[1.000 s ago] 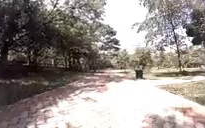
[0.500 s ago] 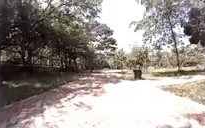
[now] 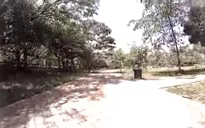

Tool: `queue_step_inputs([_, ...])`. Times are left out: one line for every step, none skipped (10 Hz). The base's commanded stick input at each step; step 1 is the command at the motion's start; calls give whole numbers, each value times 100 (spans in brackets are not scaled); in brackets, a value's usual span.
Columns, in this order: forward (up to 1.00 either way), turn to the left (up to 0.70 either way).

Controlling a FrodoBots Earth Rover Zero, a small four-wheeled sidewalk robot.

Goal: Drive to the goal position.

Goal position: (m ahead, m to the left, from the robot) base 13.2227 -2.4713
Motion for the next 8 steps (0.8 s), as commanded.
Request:
queue_step_inputs([70, -23])
queue_step_inputs([70, 0])
queue_step_inputs([70, 0])
queue_step_inputs([70, 0])
queue_step_inputs([70, 0])
queue_step_inputs([70, 0])
queue_step_inputs([70, 0])
queue_step_inputs([70, 0])
